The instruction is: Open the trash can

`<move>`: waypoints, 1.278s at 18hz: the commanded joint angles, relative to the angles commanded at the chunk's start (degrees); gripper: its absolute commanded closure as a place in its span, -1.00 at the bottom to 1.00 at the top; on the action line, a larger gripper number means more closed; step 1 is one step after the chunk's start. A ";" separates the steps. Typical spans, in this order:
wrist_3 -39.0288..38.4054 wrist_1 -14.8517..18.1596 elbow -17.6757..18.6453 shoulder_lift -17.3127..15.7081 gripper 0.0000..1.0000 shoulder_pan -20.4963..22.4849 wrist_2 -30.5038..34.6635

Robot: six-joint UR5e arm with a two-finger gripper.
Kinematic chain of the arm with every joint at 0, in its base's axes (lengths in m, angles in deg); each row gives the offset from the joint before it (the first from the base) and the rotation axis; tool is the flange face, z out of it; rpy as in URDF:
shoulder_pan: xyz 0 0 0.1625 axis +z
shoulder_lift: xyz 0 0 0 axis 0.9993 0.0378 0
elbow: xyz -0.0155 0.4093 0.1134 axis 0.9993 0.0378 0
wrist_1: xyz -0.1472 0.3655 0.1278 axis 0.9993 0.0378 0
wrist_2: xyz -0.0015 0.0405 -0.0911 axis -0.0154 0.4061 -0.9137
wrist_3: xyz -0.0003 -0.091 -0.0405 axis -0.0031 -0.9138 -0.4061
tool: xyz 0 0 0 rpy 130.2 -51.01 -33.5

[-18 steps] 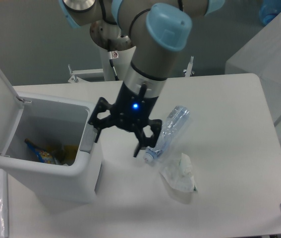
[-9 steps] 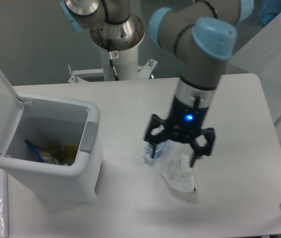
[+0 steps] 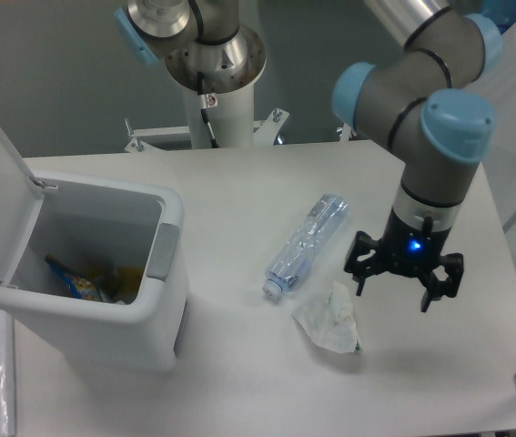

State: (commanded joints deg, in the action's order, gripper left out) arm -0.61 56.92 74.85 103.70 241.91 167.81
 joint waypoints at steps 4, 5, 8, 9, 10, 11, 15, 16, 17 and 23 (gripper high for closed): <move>3.85 0.35 -1.23 1.50 -1.00 0.00 3.53; 5.61 0.35 -1.41 1.76 -1.00 0.17 3.53; 11.15 0.36 -1.41 3.43 -1.00 1.32 3.53; 12.47 0.27 -1.41 3.78 -1.00 1.32 3.62; 13.61 0.27 -1.67 3.78 -1.00 1.41 3.62; 14.23 0.44 -2.02 4.04 -1.00 1.41 3.62; 14.59 0.09 -2.55 4.66 -1.00 1.41 4.23; 14.59 0.09 -2.64 4.75 -1.00 1.41 4.32; 14.59 0.00 -2.55 4.75 -1.00 1.41 4.32; 14.68 0.18 -2.38 4.66 -1.00 2.02 4.32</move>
State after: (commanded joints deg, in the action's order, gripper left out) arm 14.06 57.09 72.48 108.36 243.93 172.13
